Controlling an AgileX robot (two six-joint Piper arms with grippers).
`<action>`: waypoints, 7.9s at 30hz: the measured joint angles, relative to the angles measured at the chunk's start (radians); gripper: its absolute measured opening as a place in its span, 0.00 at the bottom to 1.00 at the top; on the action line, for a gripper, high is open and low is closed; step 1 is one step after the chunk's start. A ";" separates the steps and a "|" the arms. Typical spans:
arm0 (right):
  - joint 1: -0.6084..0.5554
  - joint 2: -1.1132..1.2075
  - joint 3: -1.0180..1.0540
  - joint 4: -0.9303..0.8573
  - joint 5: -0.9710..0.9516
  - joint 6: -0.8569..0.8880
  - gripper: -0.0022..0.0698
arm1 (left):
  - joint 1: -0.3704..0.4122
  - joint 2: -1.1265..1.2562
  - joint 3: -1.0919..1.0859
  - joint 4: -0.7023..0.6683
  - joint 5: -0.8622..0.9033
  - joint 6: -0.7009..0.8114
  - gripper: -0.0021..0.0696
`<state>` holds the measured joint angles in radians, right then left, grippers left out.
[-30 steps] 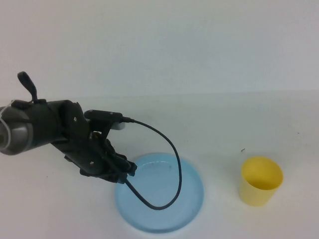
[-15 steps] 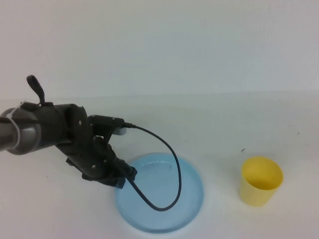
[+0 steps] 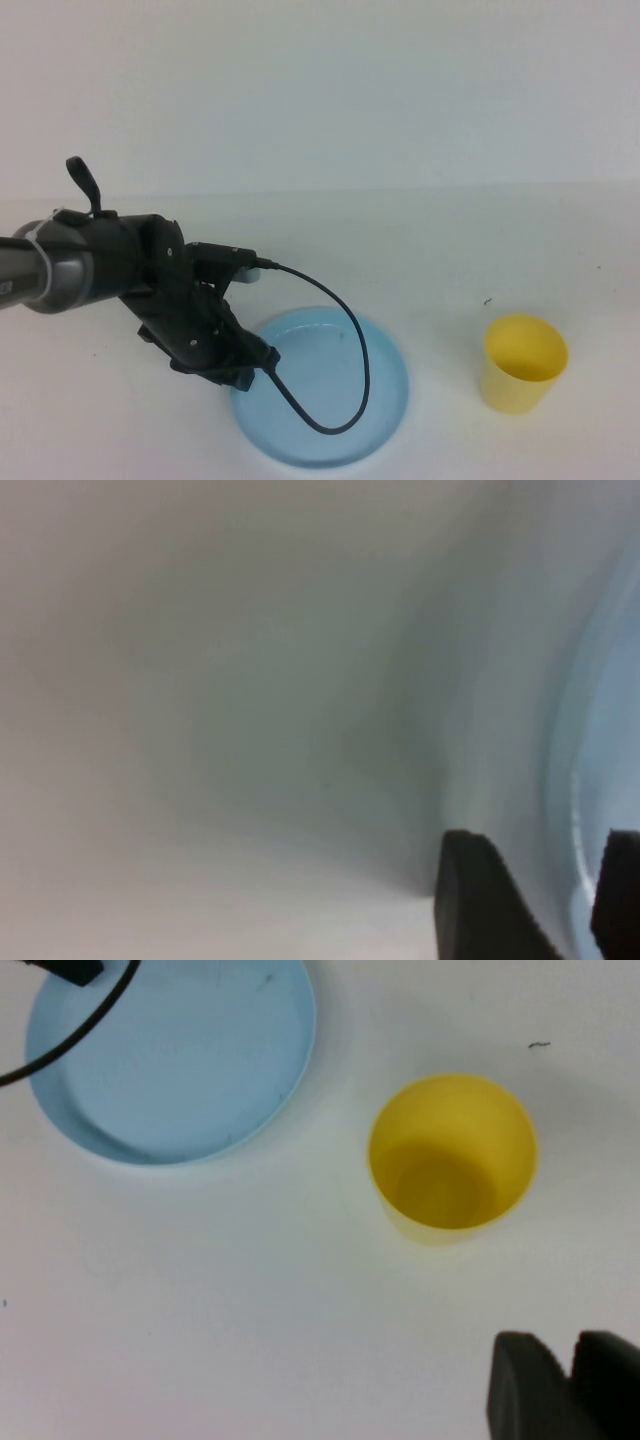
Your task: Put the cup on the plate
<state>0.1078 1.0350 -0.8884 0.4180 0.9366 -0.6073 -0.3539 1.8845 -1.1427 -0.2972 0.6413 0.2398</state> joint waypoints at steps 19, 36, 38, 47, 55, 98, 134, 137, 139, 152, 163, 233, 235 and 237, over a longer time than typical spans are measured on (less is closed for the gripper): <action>0.000 0.000 0.000 0.039 -0.032 0.004 0.20 | -0.012 0.013 0.000 -0.143 -0.039 0.098 0.03; 0.000 0.059 0.012 0.041 -0.045 0.021 0.19 | -0.098 0.013 0.000 -0.307 -0.204 0.165 0.03; 0.000 0.084 0.014 0.041 -0.049 0.026 0.20 | -0.098 0.015 -0.002 -0.328 -0.210 0.168 0.03; 0.000 0.207 0.013 0.039 -0.095 0.054 0.31 | -0.098 0.016 -0.066 -0.326 -0.175 0.214 0.17; 0.000 0.307 -0.007 0.037 -0.114 0.056 0.50 | -0.098 -0.012 -0.112 -0.240 -0.142 0.222 0.48; 0.238 0.784 -0.319 -0.464 -0.140 0.443 0.38 | 0.022 -1.453 0.163 0.574 0.103 -0.150 0.03; 0.514 0.962 -0.715 -0.362 0.093 0.530 0.07 | 0.022 -1.453 0.709 0.688 -0.217 -0.442 0.03; 0.516 0.985 -0.715 -0.381 0.096 0.532 0.07 | 0.022 -1.453 0.709 0.688 -0.217 -0.432 0.03; 0.516 0.992 -0.715 -0.390 0.095 0.536 0.07 | 0.022 -1.453 0.709 0.688 -0.215 -0.430 0.03; 0.516 0.999 -0.717 -0.418 0.074 0.545 0.07 | 0.022 -1.453 0.709 0.688 -0.215 -0.422 0.03; 0.516 1.016 -0.719 -0.418 0.073 0.545 0.09 | 0.022 -1.453 0.709 0.692 -0.209 -0.415 0.03; 0.516 -0.685 0.494 -0.392 -0.377 0.401 0.03 | 0.022 -1.731 0.859 0.297 -0.422 -0.056 0.03; 0.516 -0.698 0.505 -0.445 -0.389 0.457 0.03 | 0.022 -1.731 0.859 0.297 -0.427 -0.056 0.03; 0.516 -0.701 0.506 -0.510 -0.397 0.517 0.03 | 0.022 -1.731 0.859 0.297 -0.427 -0.056 0.03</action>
<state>0.6238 0.3339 -0.3828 -0.0924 0.5398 -0.0899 -0.3315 0.1538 -0.2833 0.0000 0.2143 0.1838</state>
